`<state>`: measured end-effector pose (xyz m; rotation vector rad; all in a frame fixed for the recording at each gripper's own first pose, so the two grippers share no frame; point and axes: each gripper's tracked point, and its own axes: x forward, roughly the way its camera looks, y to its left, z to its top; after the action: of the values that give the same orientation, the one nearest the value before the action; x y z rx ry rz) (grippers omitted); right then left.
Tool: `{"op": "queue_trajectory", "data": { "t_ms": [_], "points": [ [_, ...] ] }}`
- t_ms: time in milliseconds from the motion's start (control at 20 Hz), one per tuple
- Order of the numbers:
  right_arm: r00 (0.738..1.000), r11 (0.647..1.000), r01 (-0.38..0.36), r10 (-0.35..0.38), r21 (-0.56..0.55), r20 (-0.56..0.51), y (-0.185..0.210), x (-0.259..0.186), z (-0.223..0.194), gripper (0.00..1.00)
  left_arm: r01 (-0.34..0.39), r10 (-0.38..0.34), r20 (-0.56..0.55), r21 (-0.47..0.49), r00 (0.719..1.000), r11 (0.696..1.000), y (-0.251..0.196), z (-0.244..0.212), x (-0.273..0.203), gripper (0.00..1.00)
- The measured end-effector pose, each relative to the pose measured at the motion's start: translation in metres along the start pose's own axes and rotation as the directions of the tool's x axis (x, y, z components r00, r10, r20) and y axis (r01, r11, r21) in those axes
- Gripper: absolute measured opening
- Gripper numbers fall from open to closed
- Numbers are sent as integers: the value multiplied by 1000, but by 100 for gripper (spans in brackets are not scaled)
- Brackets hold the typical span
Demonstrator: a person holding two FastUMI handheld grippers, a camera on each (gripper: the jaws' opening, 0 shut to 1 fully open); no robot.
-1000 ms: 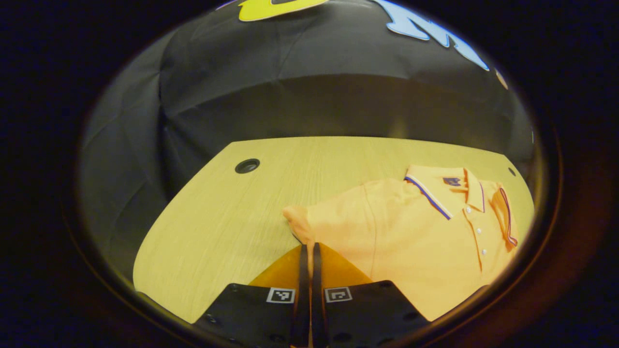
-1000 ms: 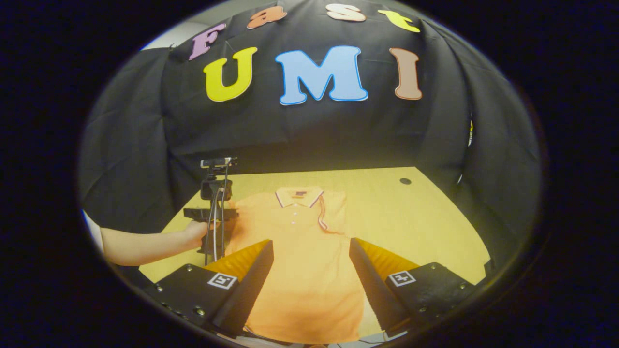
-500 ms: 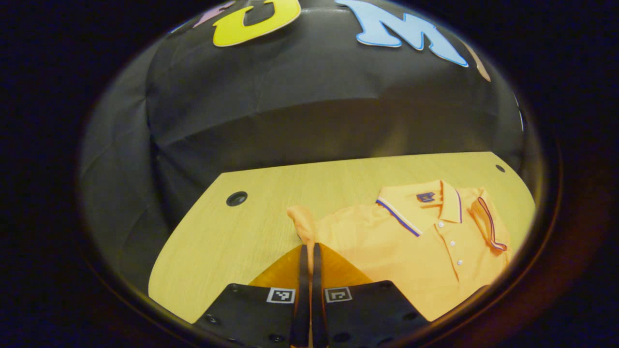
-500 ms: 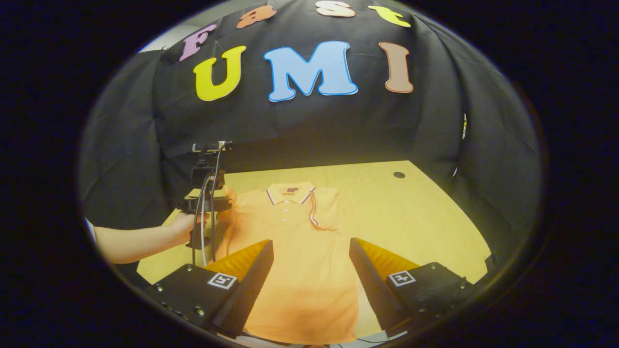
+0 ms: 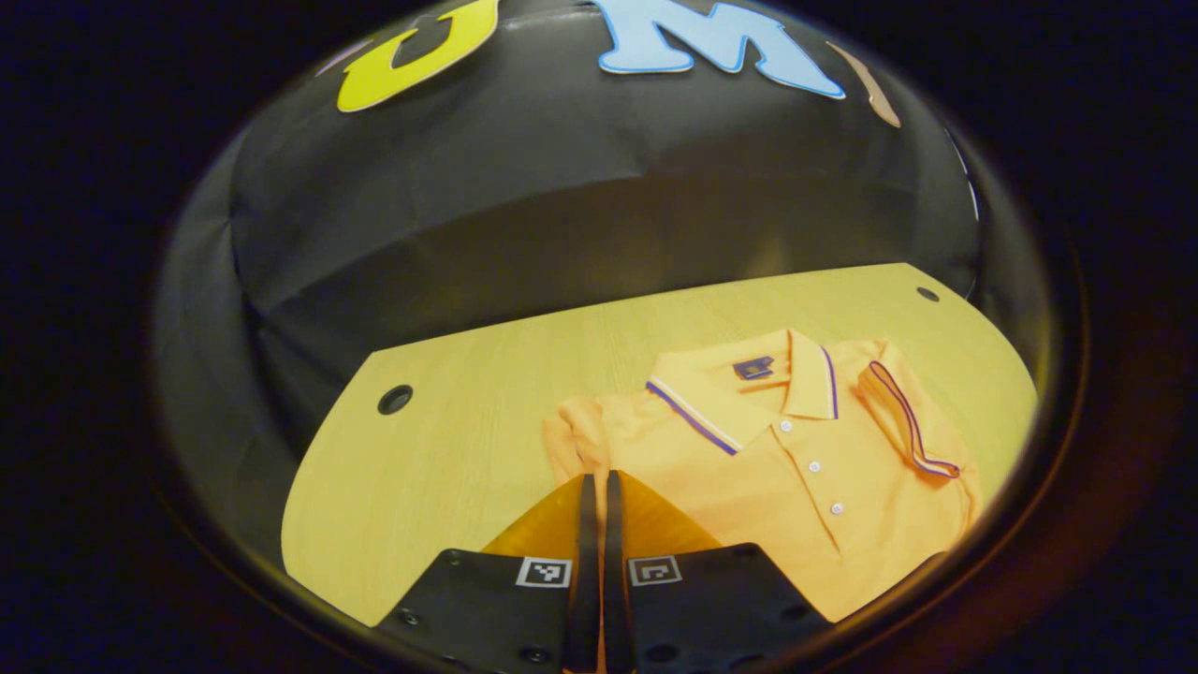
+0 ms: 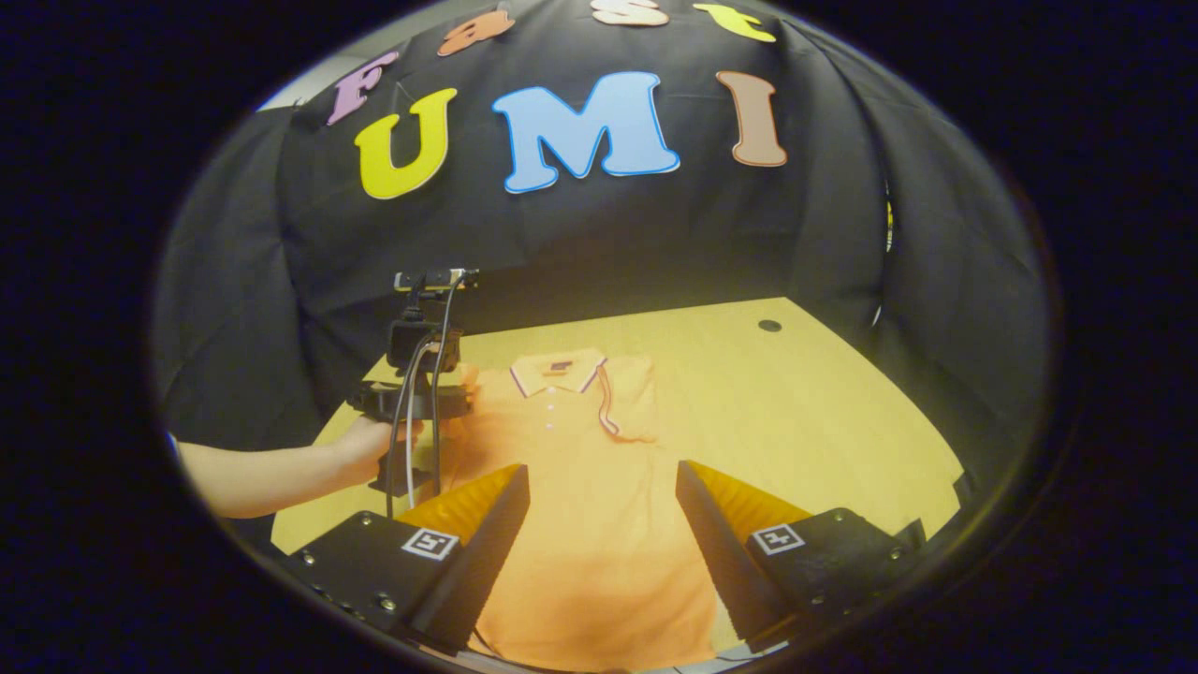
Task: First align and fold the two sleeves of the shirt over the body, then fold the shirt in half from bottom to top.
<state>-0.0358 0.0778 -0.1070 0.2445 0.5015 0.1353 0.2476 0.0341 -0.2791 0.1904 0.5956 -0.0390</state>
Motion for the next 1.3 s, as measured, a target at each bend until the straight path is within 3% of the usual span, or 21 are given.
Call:
{"op": "queue_trajectory", "data": {
  "t_ms": [150,250,350,500,850,1300],
  "points": [
    [1000,1000,-9,9,-12,-3,-5,-1,-1,98,18,-18,-14,0,1000,1000,-12,-2,-3,10],
    [1000,1000,-13,13,-19,-3,-10,-3,-4,98,29,-29,-25,-7,999,1000,-19,-4,-7,19],
    [1000,999,-18,17,-27,-5,-15,-6,-9,98,52,-52,-16,-36,998,998,-27,-3,-19,40],
    [1000,999,-17,17,-44,-11,-23,-9,-19,98,84,-84,0,-59,996,995,-36,-5,-43,79],
    [999,998,-15,12,-57,-52,-42,-21,-58,98,112,-109,29,-101,994,989,-38,-36,-129,92],
    [990,998,-3,-6,-63,-141,-63,-38,-127,98,119,-117,22,-90,993,989,-33,-117,-242,95]
  ]
}}
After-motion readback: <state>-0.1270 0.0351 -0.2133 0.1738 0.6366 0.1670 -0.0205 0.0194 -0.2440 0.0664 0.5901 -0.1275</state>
